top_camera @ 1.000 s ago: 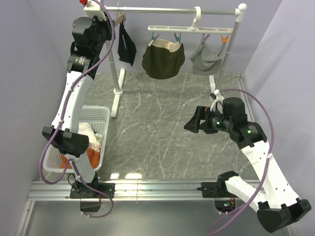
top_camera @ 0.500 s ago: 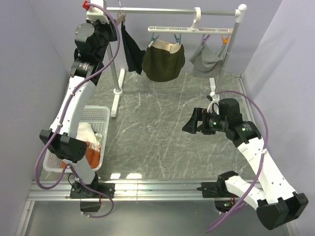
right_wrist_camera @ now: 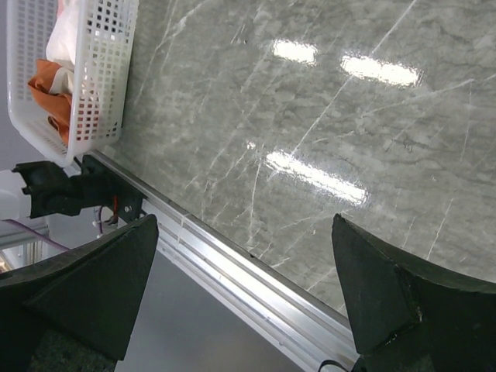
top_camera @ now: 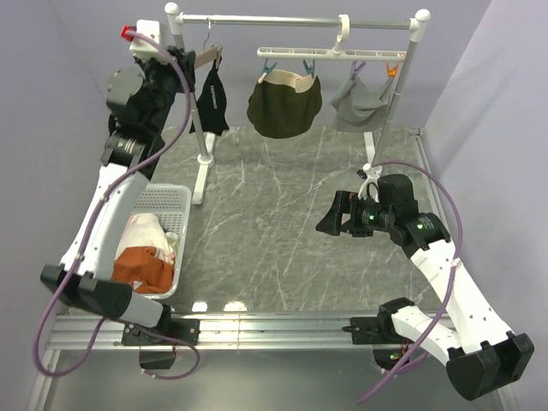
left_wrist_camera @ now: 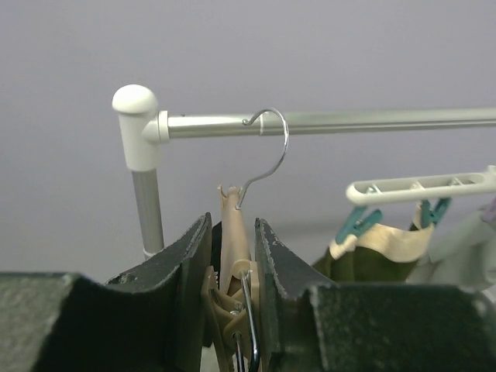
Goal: Remove the underwear clipped to the hanger
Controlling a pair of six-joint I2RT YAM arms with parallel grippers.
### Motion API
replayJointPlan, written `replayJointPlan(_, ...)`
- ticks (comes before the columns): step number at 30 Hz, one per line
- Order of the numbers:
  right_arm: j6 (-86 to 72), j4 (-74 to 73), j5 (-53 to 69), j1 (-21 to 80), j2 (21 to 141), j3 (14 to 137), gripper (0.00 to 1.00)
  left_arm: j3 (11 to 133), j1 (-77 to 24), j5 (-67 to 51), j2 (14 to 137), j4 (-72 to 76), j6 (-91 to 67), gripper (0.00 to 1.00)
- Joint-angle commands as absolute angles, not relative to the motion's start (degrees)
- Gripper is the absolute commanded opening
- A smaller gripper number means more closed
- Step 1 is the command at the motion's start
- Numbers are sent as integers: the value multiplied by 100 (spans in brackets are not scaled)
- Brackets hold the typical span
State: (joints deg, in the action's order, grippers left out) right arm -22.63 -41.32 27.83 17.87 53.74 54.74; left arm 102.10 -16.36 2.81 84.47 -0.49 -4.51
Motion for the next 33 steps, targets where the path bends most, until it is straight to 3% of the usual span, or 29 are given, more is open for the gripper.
replayJointPlan(1, -2180, -3876, 2892, 1819, 5309, 5423, 100, 9871, -1635, 79, 7841, 624, -694, 0)
replayJointPlan(8, -2276, -3692, 2900, 1811, 5247, 5554, 100, 8922, -1635, -535, 6664, 537, -1195, 0)
replayJointPlan(16, -2136, -3595, 2979, 1837, 5089, 6248, 100, 8130, -1635, -1221, 4705, -921, -1678, 0)
replayJointPlan(26, -1890, -2734, 4288, 1881, 5159, 7039, 100, 8386, -1635, -2768, 3710, -2732, -2996, 0)
replayJointPlan(33, -1286, -3285, 4728, 2144, 5458, 7847, 100, 8095, -1644, -3866, 3524, -2761, -3647, 0)
